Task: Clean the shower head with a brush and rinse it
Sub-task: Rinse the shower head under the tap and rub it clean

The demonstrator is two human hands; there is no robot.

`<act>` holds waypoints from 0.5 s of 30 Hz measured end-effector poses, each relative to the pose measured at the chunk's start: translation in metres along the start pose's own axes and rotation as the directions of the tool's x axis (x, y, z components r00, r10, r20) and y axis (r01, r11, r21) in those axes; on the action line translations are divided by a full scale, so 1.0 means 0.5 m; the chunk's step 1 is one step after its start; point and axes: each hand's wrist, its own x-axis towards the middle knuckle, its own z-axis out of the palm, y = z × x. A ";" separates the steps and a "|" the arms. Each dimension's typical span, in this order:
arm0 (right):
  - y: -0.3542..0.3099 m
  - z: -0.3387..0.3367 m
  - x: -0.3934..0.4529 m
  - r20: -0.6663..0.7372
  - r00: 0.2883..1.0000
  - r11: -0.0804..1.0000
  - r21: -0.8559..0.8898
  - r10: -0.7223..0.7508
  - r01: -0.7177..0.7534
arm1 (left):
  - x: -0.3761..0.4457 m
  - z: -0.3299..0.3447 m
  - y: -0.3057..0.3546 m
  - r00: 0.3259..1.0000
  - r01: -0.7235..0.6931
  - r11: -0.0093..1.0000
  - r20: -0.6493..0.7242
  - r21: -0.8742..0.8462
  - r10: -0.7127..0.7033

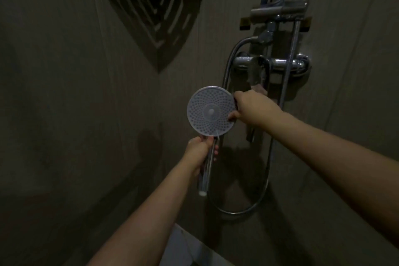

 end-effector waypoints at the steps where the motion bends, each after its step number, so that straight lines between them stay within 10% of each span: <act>1: 0.004 0.000 -0.008 -0.041 0.998 0.996 -0.078 -0.056 0.053 | 0.004 -0.004 -0.009 1.000 0.005 1.000 0.013 -0.005 -0.005; 5: 0.032 -0.017 -0.028 -0.261 0.898 0.866 -0.454 -0.354 0.209 | 0.017 -0.027 -0.047 0.998 0.038 0.998 0.038 0.041 -0.040; 15: 0.080 0.002 0.003 -0.271 0.902 0.682 -0.731 -0.335 0.034 | 0.050 -0.027 -0.094 0.992 -0.009 0.874 0.114 0.487 -0.053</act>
